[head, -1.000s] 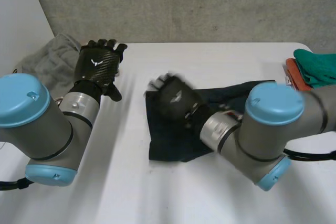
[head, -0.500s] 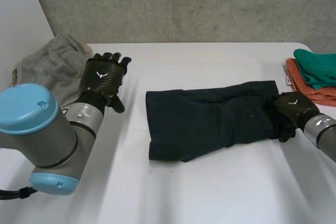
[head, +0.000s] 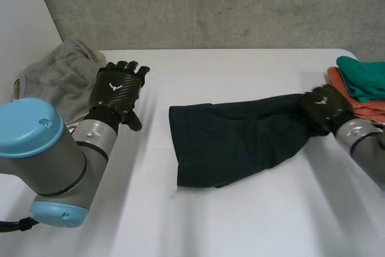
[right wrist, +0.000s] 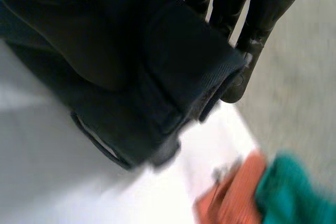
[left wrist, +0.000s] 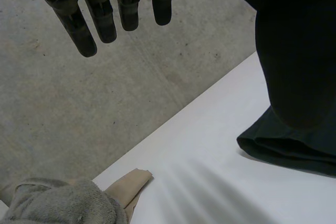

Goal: Fold the laundry.

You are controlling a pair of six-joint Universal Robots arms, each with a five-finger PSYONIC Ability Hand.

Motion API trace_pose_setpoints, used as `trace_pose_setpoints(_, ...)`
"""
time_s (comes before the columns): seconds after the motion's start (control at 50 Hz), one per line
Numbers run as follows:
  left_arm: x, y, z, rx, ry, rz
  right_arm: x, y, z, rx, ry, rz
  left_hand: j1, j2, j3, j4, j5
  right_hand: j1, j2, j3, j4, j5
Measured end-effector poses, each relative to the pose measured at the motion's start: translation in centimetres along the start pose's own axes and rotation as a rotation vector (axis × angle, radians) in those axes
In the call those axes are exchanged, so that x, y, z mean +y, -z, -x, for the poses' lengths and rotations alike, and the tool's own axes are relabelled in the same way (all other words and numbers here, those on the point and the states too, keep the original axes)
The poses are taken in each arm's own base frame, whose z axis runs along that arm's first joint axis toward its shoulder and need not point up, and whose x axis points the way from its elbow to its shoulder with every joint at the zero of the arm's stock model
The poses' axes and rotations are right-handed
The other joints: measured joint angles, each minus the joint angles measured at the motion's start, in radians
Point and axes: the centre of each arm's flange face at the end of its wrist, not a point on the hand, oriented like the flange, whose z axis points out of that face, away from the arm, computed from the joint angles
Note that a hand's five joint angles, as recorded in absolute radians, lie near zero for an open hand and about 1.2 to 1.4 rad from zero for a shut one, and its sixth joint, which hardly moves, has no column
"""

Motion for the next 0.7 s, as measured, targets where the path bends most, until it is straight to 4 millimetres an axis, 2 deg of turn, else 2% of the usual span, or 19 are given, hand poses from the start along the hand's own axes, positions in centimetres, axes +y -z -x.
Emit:
trace_pose_setpoints(0.02,0.0,0.0,0.0,-0.001,0.0,-0.001,-2.1,0.3,1.3,-0.029,0.1,-0.062,0.0,0.0,0.0,0.0,0.0,0.006,0.0,0.001,0.0,0.002)
trace_pose_setpoints(0.08,-0.1,0.1,0.1,-0.003,0.0,-0.002,-5.4,1.0,4.0,-0.082,0.269,-0.182,0.0,0.0,0.0,0.0,0.0,0.009,0.0,0.002,0.0,0.002)
trace_pose_setpoints(0.12,-0.2,0.1,0.1,-0.005,0.0,-0.003,-7.3,1.6,6.0,-0.117,0.377,-0.271,0.0,0.0,0.0,0.0,0.0,0.009,0.0,0.002,0.0,0.003)
trace_pose_setpoints(0.16,-0.2,0.1,0.1,-0.006,0.0,-0.003,-8.2,2.0,7.0,-0.133,0.424,-0.314,0.0,0.0,0.0,0.0,0.0,0.009,0.0,0.004,0.0,0.002)
trace_pose_setpoints(0.18,-0.2,0.2,0.2,-0.007,0.001,-0.003,-9.8,2.8,9.3,-0.181,0.518,-0.417,0.0,0.0,0.0,0.0,0.0,0.009,0.0,0.005,0.0,0.003)
trace_pose_setpoints(0.22,-0.2,0.2,0.2,-0.007,0.001,-0.003,-10.5,3.4,10.8,-0.219,0.562,-0.481,0.0,0.0,0.0,0.0,0.0,0.009,0.0,0.005,0.0,0.002)
trace_pose_setpoints(0.24,-0.2,0.3,0.2,-0.007,0.001,-0.002,-11.0,4.0,12.5,-0.267,0.597,-0.546,0.0,0.0,0.0,0.0,0.0,0.009,0.0,0.005,0.0,0.003)
trace_pose_setpoints(0.3,-0.2,0.3,0.1,-0.006,0.001,-0.001,-11.5,4.9,14.7,-0.333,0.623,-0.624,0.0,0.0,0.0,0.0,0.0,-0.024,-0.042,-0.029,-0.033,-0.026)
trace_pose_setpoints(0.32,-0.2,0.4,0.1,-0.006,0.0,0.0,-11.6,5.6,16.2,-0.384,0.629,-0.673,0.0,0.0,0.0,0.0,0.0,-0.254,-0.295,-0.294,-0.3,-0.267)
trace_pose_setpoints(0.34,-0.1,0.4,0.1,-0.005,0.0,0.0,-11.6,5.8,16.7,-0.4,0.629,-0.687,0.0,0.0,0.0,0.0,0.0,-0.254,-0.295,-0.294,-0.3,-0.267)
trace_pose_setpoints(0.36,-0.1,0.4,0.1,-0.005,0.0,0.0,-11.6,6.2,17.4,-0.426,0.626,-0.706,0.0,0.0,0.0,0.0,0.0,-0.426,-0.527,-0.53,-0.537,-0.489)
trace_pose_setpoints(0.42,-0.2,0.4,0.1,-0.005,0.0,-0.001,-11.6,6.5,18.1,-0.459,0.606,-0.716,0.0,0.0,0.0,0.0,0.0,-0.734,-0.877,-0.881,-0.883,-0.828)
trace_pose_setpoints(0.52,-0.4,0.3,0.1,-0.005,0.0,-0.009,-11.6,6.5,18.1,-0.485,0.506,-0.673,0.0,0.0,0.0,0.0,0.0,-0.779,-0.954,-0.967,-0.953,-0.903)
trace_pose_setpoints(0.54,-0.7,0.1,0.2,-0.009,0.001,-0.023,-12.1,6.4,17.3,-0.486,0.388,-0.622,0.0,0.0,0.0,0.0,0.0,-0.779,-0.954,-0.967,-0.953,-0.908)
trace_pose_setpoints(0.6,-1.3,-0.3,0.3,-0.016,0.003,-0.045,-12.9,6.1,15.8,-0.472,0.203,-0.555,0.0,0.0,0.0,0.0,0.0,-0.779,-0.954,-0.967,-0.953,-0.908)
trace_pose_setpoints(0.64,-2.1,-0.7,0.5,-0.025,0.005,-0.071,-13.7,5.7,13.8,-0.442,-0.018,-0.487,0.0,0.0,0.0,0.0,0.0,-0.779,-0.954,-0.967,-0.953,-0.913)
trace_pose_setpoints(0.7,-2.9,-1.1,0.5,-0.027,0.01,-0.098,-14.2,5.3,11.5,-0.4,-0.232,-0.427,0.0,0.0,0.0,0.0,0.0,-0.779,-0.954,-0.967,-0.953,-0.914)
